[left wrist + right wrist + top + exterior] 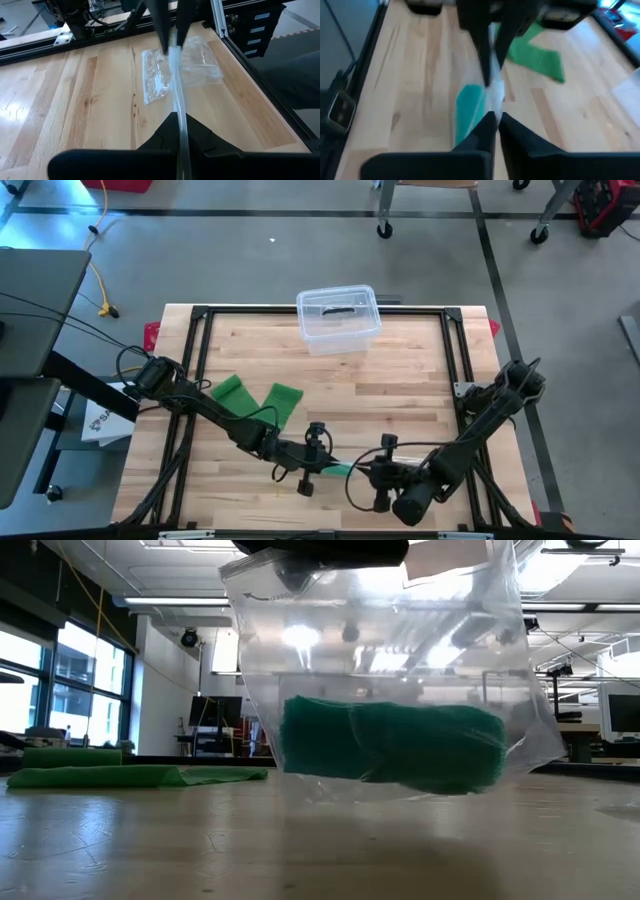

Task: Roll bandage
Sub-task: Close the transparent zip bag

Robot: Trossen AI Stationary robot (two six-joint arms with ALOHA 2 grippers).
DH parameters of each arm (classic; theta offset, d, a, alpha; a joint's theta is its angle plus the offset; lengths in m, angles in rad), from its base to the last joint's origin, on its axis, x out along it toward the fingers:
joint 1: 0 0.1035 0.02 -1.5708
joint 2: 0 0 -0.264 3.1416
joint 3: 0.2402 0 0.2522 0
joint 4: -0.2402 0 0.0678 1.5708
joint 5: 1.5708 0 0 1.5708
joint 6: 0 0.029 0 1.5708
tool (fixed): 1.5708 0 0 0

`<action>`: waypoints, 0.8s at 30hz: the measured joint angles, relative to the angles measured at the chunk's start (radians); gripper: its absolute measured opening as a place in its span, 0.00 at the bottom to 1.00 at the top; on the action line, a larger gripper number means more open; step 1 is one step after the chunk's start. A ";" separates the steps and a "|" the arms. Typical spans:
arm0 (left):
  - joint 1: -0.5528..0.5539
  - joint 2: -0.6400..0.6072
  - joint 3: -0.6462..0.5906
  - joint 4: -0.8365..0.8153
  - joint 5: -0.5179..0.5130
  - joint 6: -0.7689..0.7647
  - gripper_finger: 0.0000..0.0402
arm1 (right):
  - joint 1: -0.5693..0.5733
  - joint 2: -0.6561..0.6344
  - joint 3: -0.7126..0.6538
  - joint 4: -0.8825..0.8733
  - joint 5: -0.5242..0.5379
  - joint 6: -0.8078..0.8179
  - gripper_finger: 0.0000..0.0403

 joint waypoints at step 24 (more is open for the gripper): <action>-0.001 0.075 -0.001 0.261 -0.062 0.160 0.40 | -0.006 0.011 0.000 0.033 0.012 0.075 0.00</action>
